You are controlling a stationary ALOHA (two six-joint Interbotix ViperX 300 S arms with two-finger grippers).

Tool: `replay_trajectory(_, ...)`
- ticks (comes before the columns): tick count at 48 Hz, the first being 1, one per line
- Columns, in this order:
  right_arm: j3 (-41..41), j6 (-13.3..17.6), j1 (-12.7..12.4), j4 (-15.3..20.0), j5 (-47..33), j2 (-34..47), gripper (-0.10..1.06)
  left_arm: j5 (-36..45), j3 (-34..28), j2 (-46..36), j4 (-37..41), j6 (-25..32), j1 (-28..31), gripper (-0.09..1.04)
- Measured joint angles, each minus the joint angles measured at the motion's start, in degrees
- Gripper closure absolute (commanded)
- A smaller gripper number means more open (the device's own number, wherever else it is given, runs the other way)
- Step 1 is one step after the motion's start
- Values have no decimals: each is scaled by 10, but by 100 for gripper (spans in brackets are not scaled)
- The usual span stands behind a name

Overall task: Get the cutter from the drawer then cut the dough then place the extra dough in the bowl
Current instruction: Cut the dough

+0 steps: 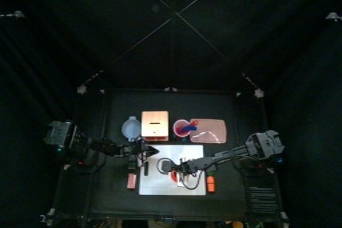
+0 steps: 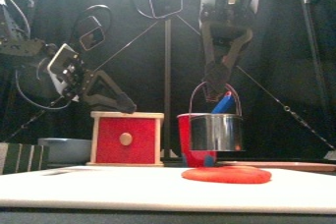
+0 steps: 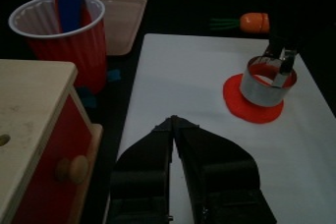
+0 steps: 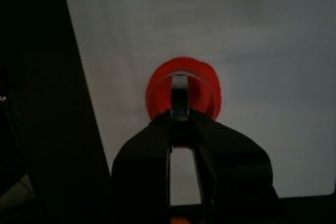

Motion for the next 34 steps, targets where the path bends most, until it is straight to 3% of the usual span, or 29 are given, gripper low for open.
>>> replay_trajectory(34, 16, -8, -3, 6, -17, 5, 53, 7, 0, 0, 0, 0, 1, 44)
